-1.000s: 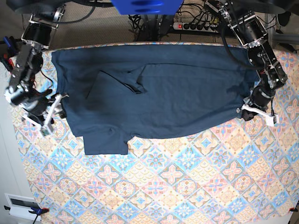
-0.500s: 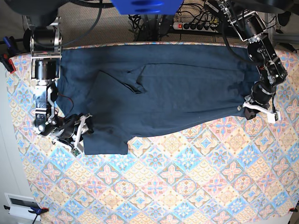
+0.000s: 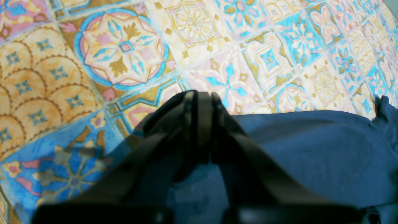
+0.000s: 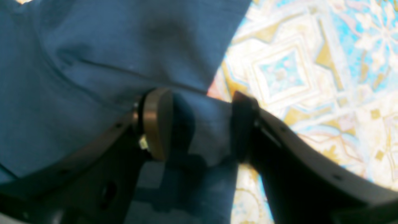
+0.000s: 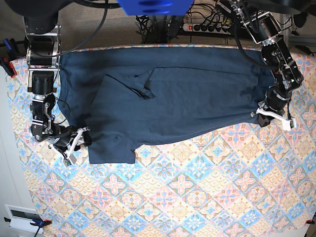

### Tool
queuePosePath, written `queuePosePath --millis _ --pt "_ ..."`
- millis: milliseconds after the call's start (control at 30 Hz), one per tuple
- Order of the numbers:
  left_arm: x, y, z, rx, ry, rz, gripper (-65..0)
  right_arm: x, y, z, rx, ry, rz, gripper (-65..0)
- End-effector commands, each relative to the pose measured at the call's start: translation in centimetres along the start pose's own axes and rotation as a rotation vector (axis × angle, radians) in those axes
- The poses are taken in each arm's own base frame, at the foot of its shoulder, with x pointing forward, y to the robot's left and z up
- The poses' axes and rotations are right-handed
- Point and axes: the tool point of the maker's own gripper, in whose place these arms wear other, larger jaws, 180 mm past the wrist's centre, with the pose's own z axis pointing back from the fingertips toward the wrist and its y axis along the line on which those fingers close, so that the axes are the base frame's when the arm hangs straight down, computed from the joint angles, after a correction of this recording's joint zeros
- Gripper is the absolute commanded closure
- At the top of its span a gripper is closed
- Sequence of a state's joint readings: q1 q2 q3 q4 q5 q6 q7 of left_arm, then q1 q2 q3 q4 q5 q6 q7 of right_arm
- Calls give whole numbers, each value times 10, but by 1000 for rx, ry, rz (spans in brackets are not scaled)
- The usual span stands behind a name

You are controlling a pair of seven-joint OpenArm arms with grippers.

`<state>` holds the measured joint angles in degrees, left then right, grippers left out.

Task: Layout the t-shirt on the table in an organized manner, then fold the t-shirt properly
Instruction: 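Grasp the hem with both grippers and fold it up onto the collar edge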

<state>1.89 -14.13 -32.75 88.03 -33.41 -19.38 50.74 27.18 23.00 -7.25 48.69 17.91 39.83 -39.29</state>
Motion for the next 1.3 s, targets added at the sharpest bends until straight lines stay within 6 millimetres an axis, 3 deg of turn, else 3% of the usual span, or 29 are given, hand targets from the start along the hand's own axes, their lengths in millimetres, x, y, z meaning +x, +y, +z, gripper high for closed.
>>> queuePosePath --millis 0,233,467,533,667,733,867,967,1100,1267 --pt "20 -3 3 -12 -59 -21 0 29 -16 13 -29 -83 14 -299" --pt "21 -3 2 -12 -61 -21 0 3 -23 6 -25 -60 -61 -298" --pt "21 -3 2 -12 -62 -21 0 -3 -21 3 -19 -52 -70 -279" --pt "21 -3 2 -12 -62 -21 0 -2 -21 3 -19 -55 -69 -222" --pt "21 -3 2 -12 -62 -21 0 -1 -21 3 -19 -59 -71 -9" --pt "21 -3 2 -12 -62 -21 0 1 -22 4 -20 -68 -76 -4" --pt "24 -8 3 -41 -79 9 0 25 -36 25 -65 -173 -90 -8" --pt "27 -9 5 -62 -92 33 0 15 -37 37 -90 -179 -90 -8" --pt "36 15 23 -33 -148 111 0 7 -36 62 -139 -169 -44 -8" --pt "31 23 37 -41 -159 155 0 -8 -33 96 -211 -135 14 -8"
